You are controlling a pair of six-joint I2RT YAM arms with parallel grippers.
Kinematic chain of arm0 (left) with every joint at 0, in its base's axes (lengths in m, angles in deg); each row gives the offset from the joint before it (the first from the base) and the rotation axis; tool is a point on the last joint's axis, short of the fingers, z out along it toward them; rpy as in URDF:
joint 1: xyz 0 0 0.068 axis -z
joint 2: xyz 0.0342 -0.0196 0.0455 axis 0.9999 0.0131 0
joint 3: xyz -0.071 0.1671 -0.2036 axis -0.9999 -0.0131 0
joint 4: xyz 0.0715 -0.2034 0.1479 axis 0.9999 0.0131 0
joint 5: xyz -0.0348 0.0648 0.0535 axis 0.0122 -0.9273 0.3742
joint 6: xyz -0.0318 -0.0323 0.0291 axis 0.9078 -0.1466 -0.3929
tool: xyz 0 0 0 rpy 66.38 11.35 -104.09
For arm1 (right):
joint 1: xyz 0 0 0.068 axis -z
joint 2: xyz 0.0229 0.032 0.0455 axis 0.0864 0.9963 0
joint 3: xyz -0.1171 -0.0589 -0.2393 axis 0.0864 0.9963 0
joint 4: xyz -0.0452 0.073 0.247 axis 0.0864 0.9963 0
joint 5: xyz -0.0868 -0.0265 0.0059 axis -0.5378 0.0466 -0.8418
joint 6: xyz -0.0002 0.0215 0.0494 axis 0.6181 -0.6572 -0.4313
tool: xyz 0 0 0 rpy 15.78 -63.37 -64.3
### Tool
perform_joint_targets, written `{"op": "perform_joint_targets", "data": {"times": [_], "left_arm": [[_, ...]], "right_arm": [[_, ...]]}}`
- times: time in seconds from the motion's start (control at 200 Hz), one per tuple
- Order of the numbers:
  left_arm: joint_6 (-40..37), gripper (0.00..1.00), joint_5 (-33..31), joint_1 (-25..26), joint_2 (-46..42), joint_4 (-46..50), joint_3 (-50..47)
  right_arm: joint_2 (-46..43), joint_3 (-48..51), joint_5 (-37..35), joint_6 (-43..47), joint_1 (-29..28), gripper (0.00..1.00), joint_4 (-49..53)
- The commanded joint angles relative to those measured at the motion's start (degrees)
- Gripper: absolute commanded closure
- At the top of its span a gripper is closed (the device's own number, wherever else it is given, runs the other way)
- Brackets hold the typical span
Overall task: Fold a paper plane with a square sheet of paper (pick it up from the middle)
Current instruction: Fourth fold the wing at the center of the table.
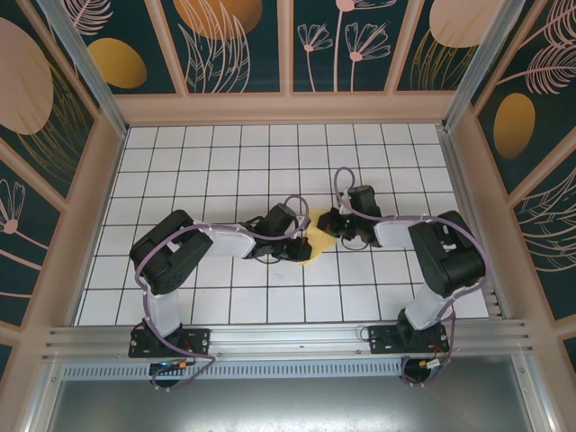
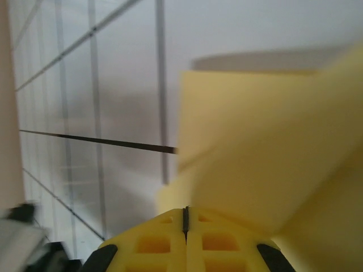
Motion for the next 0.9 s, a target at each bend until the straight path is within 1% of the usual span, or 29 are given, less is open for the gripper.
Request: {"op": "perform_joint_targets", "data": {"times": [0.0, 0.125, 0.21, 0.315, 0.43, 0.48, 0.535, 0.896], "left_arm": [[-1.4, 1.0, -4.4, -0.4, 2.1, 12.2, -2.8], [-1.4, 1.0, -2.8, -0.4, 0.8, 11.5, -3.0], [-1.2, 1.0, 0.0, -0.5, -1.5, 10.1, -3.1], [-0.7, 0.99, 3.5, -0.8, -4.6, 8.6, -0.3], [1.3, 0.95, 4.6, -2.4, -5.7, 7.5, 2.9], [2.4, 0.94, 5.6, -3.2, -5.4, 5.3, 2.9], [3.4, 0.93, 6.6, -3.6, -4.4, 3.4, 5.4], [5.9, 0.91, 8.0, -3.6, 3.5, -1.3, 8.4]], "right_arm": [[3.0, 1.2, -0.3, 0.0, 0.2, 1.0, -2.2], [4.7, 0.9, -1.8, 1.6, 0.4, 1.0, -0.4], [5.1, 1.2, -2.4, 2.2, 0.4, 1.0, 0.3], [5.6, 2.1, -2.1, 2.6, 0.4, 1.0, -0.2], [5.9, 2.6, -2.0, 2.4, 0.5, 1.0, -0.8], [6.1, 2.6, -2.0, 2.4, 0.4, 1.0, -1.0], [6.2, 2.6, -2.0, 2.3, 0.4, 1.0, -1.2], [6.2, 2.9, -1.8, 2.2, 0.4, 1.0, -1.5]]}}
